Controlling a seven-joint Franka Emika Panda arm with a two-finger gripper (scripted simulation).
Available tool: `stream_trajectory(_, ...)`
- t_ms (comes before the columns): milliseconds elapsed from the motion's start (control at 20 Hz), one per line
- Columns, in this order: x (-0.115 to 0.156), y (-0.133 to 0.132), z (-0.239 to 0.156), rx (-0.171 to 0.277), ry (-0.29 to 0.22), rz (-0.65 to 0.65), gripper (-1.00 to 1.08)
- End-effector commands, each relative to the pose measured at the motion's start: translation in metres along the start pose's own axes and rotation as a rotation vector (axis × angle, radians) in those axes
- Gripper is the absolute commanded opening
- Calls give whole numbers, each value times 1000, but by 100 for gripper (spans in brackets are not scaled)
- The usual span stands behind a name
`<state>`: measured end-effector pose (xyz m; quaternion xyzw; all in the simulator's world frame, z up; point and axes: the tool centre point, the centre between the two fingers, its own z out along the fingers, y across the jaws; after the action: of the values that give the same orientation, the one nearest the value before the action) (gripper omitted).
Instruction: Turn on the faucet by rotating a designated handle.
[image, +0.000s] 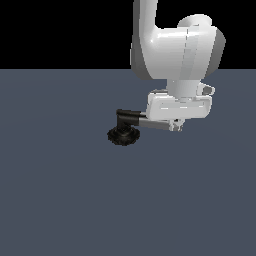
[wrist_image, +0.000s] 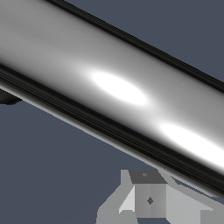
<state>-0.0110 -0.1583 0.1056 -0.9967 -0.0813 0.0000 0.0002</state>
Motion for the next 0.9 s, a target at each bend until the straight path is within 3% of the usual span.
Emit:
stream_trajectory(0, 10, 2, 2, 0, 2, -9, -100)
stream_trajectory(850, 48, 38, 3, 0, 1, -5, -100)
